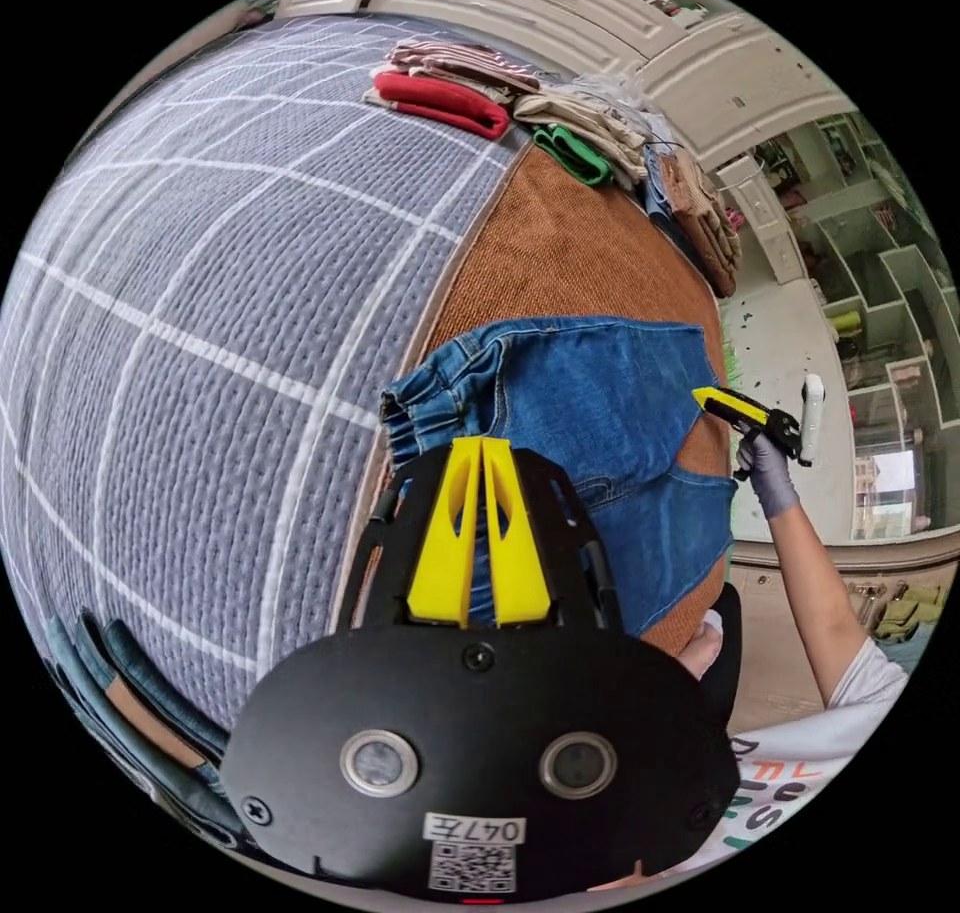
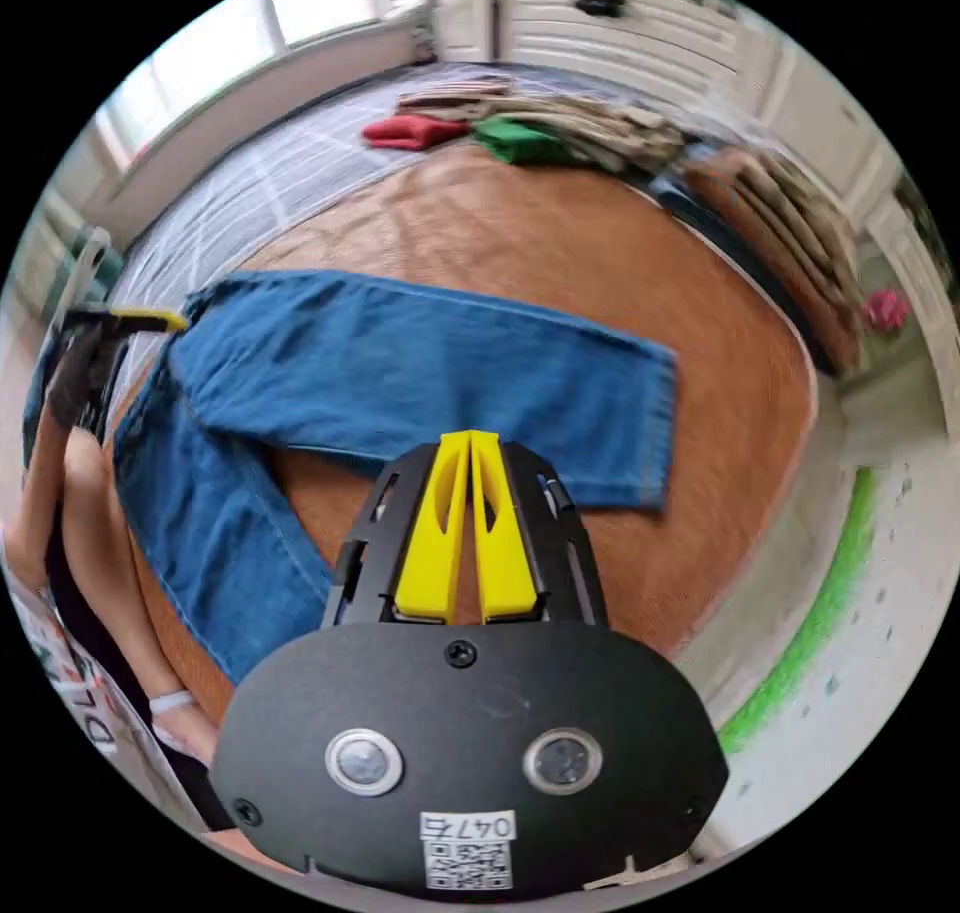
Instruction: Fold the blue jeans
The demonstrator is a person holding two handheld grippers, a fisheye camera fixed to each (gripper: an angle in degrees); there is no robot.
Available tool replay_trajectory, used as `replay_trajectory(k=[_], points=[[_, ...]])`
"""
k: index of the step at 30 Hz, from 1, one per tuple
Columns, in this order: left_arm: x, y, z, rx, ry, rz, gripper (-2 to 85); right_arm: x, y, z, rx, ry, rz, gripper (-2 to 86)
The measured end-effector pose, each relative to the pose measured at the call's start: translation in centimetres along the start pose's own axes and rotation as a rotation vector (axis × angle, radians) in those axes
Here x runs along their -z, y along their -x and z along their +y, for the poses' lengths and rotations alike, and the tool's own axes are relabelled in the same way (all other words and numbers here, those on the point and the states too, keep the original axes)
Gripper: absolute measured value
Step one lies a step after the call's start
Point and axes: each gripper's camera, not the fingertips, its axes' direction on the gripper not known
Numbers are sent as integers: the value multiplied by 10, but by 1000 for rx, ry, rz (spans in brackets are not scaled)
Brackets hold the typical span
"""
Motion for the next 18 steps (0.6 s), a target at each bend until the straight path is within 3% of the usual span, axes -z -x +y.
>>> replay_trajectory(k=[4, 7, 10, 14, 18], points=[[0, 4, -4, 14, 3, 4, -10, 27, -91, 30, -337, 11, 143, -8], [2, 1, -6, -8, 7, -25, -10, 52, -105, 16, -267, -65, 216, 5], [2, 3, -8, -14, 10, -31, -10, 54, -108, -16, -155, -94, 159, 33], [4, 11, -8, -7, 5, -8, -10, 37, -129, -51, -119, -37, 83, 59], [3, 20, -10, 11, 11, 21, -10, 19, -148, -64, -132, 57, 79, 30]])
